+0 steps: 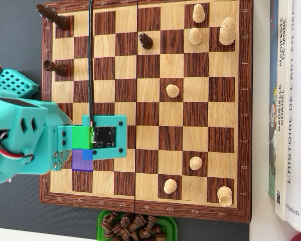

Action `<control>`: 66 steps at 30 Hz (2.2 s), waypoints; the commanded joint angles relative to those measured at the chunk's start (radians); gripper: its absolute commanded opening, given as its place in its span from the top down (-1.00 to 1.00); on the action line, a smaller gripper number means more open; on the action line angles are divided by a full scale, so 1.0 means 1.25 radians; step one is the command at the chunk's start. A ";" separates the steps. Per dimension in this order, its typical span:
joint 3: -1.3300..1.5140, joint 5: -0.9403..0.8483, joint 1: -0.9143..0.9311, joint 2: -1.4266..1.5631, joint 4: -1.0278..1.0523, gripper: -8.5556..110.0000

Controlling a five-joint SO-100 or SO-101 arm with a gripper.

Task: Play chess

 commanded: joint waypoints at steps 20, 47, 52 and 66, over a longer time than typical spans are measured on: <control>-0.032 0.006 0.000 0.120 0.001 0.59; -0.042 0.007 -0.022 0.377 -0.007 0.59; -0.022 0.050 -0.067 0.449 -0.047 0.59; 0.191 0.115 -0.160 0.654 -0.345 0.59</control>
